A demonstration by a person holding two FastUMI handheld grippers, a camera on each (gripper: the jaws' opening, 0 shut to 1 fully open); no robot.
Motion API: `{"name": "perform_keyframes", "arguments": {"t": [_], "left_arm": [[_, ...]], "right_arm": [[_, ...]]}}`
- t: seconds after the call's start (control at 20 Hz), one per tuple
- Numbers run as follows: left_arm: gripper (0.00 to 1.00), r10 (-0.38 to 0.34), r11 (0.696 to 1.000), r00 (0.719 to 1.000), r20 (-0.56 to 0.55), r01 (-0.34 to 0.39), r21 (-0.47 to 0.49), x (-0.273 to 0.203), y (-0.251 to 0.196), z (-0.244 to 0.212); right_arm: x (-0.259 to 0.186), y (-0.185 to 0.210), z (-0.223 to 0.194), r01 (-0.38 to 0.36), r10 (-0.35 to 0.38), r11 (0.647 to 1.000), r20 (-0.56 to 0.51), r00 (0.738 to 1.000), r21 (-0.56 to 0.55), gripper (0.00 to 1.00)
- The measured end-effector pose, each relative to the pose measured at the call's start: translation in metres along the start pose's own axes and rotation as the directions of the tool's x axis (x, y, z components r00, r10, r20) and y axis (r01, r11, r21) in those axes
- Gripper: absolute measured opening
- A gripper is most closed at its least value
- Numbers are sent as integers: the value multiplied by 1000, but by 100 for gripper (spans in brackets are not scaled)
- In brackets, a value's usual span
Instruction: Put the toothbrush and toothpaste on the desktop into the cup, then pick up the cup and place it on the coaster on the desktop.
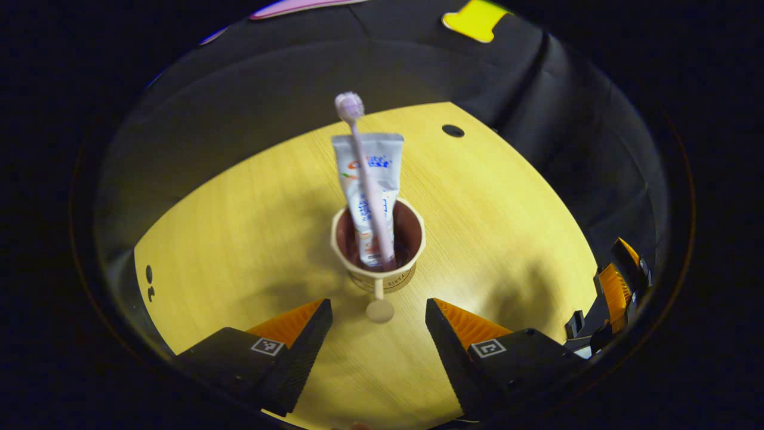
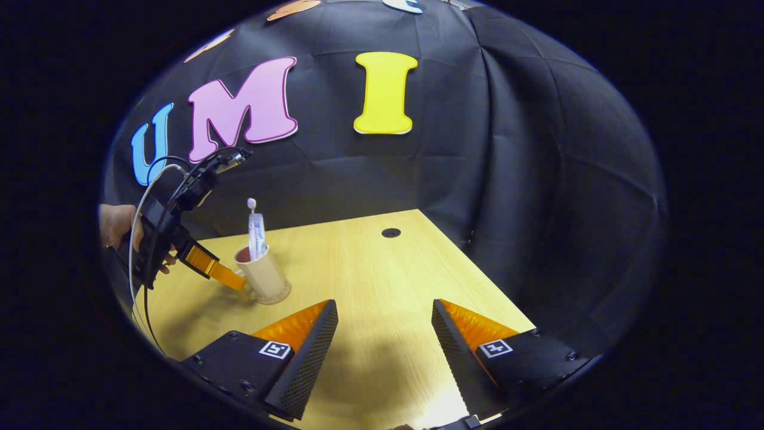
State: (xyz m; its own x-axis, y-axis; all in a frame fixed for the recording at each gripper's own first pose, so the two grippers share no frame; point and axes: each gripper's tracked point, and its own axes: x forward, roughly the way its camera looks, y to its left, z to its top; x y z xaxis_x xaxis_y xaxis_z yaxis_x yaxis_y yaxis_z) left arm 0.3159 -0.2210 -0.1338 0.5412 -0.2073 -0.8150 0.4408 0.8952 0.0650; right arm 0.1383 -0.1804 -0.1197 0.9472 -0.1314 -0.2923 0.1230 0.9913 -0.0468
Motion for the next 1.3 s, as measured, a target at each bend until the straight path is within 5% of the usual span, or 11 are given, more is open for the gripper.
{"name": "perform_keyframes", "arguments": {"t": [0.25,0.65,0.85,1.3], "left_arm": [[98,72,994,971,230,-49,-102,-100,18,-10],[98,261,947,817,515,-112,-303,-241,39,-78],[97,316,929,716,623,-99,-357,-287,27,-125],[97,335,923,590,734,-49,-382,-330,-3,-211]], "right_arm": [[-44,14,63,11,-5,998,107,994,-57,97],[-133,67,107,-30,51,994,203,978,-105,97],[-174,98,99,-77,101,990,217,971,-116,97],[-243,139,58,-151,170,983,223,960,-103,96]]}}
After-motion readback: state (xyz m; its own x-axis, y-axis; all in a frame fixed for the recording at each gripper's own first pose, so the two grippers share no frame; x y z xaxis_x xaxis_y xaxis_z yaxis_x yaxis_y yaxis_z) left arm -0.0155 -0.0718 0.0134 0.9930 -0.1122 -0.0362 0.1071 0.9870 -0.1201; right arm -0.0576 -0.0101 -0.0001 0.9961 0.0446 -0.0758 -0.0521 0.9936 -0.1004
